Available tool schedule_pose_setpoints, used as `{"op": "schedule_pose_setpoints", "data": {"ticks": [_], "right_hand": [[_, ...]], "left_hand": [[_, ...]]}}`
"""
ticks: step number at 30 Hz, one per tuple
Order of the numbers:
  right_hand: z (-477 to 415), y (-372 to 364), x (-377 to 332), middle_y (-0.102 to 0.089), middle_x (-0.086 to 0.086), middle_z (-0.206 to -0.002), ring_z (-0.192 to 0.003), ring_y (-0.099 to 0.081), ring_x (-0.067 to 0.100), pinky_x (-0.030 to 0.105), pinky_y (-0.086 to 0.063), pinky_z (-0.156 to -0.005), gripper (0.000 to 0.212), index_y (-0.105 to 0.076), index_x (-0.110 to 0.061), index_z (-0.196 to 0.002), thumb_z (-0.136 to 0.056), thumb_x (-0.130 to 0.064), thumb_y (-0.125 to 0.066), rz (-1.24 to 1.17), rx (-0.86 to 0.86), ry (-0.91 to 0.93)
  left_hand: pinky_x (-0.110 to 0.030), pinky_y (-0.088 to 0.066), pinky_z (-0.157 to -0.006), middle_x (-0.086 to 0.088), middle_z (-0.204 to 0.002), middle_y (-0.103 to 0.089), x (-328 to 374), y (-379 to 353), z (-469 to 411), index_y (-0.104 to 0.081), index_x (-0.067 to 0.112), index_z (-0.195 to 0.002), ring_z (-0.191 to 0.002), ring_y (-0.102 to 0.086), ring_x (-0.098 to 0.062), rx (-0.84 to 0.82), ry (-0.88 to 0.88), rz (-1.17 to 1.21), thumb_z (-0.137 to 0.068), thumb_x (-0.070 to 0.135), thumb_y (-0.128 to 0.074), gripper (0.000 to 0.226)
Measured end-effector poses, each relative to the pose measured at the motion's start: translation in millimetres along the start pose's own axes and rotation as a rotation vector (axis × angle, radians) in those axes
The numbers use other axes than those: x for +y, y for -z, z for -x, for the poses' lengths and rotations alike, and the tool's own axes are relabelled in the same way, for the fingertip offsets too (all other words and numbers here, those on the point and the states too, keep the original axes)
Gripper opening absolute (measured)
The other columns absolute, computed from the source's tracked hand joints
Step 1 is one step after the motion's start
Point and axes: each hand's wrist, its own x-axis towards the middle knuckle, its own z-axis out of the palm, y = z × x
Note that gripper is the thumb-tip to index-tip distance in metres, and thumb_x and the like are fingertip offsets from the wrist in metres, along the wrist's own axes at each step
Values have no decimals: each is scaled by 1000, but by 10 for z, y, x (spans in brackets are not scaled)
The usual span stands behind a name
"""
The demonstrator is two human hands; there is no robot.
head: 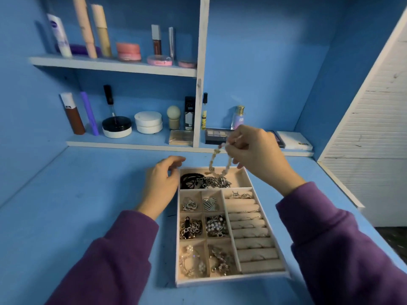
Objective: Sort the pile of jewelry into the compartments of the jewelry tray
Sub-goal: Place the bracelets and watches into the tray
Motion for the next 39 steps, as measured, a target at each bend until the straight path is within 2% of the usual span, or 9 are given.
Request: {"op": "schedule_pose_setpoints", "data": {"ticks": [8, 11, 13, 18, 25, 30, 33, 36, 39], "right_hand": [[-58, -430, -83, -67, 15, -65, -53, -61, 22, 31, -57, -56, 5, -62, 0, -84, -84, -5, -63, -431, -185, -226], [-20, -498, 110, -66, 4, -66, -55, -55, 12, 11, -44, -49, 11, -68, -10, -83, -83, -21, -67, -54, -261, -195], [17, -514, 174, -61, -3, -66, -55, -48, 8, 8, -35, -42, 13, -71, -14, -86, -84, -25, -66, 103, -293, -156], [46, -507, 188, -59, -6, -65, -51, -46, 5, 12, -30, -41, 12, -67, -18, -85, -84, -30, -65, 169, -258, -130], [52, -583, 137, -63, -3, -76, -72, -57, 12, 27, -50, -71, 17, -71, -17, -98, -83, -15, -62, 157, -265, -117], [94, -440, 192, -63, -3, -73, -68, -58, 17, 11, -41, -56, 15, -70, -19, -98, -86, -22, -62, 94, -280, -46], [43, -283, 415, -61, -4, -79, -68, -59, 20, 13, -41, -50, 17, -67, -20, -101, -85, -22, -62, 165, -179, -92], [-44, -99, 786, -59, 5, -96, -92, -55, 26, 31, -44, -73, 32, -62, -18, -112, -81, -20, -63, 373, -105, -154], [-91, 69, 1076, -54, 18, -123, -120, -40, 36, 40, -39, -94, 51, -49, -14, -130, -81, -24, -62, 554, -194, -292]], "left_hand": [[-25, -43, -80, -2, -100, -63, -138, -61, -48, -61, 14, -111, -93, -58, -17, 68, 29, 68, -91, -2, -40, 33], [-13, -37, -76, -2, -105, -63, -129, -66, -32, -60, 15, -112, -90, -54, -9, 44, 15, 40, -92, 1, -39, 32], [-11, -35, -75, -2, -106, -63, -115, -63, -21, -60, 15, -112, -90, -54, -8, 37, 0, 30, -92, 3, -40, 31], [-14, -37, -78, -3, -109, -63, -98, -45, -10, -60, 14, -112, -93, -54, -9, 37, -15, 8, -91, 2, -40, 32], [-5, -38, -75, -1, -109, -61, -79, -34, 5, -60, 14, -112, -94, -53, -7, 24, -55, 11, -90, 0, -40, 32], [-19, -38, -81, 0, -111, -60, -72, -48, 21, -60, 15, -114, -100, -51, -11, 13, -104, -26, -89, -1, -42, 34], [-20, -37, -80, 1, -111, -59, -66, -46, 15, -60, 15, -113, -100, -50, -11, 19, -107, -30, -89, -1, -42, 33], [-19, -36, -79, 1, -112, -59, -57, -43, 12, -60, 15, -113, -100, -50, -10, 27, -96, -31, -89, 0, -43, 33], [-20, -36, -79, 1, -113, -58, -53, -40, 22, -60, 16, -113, -101, -50, -11, 26, -103, -38, -89, 0, -43, 34]]}}
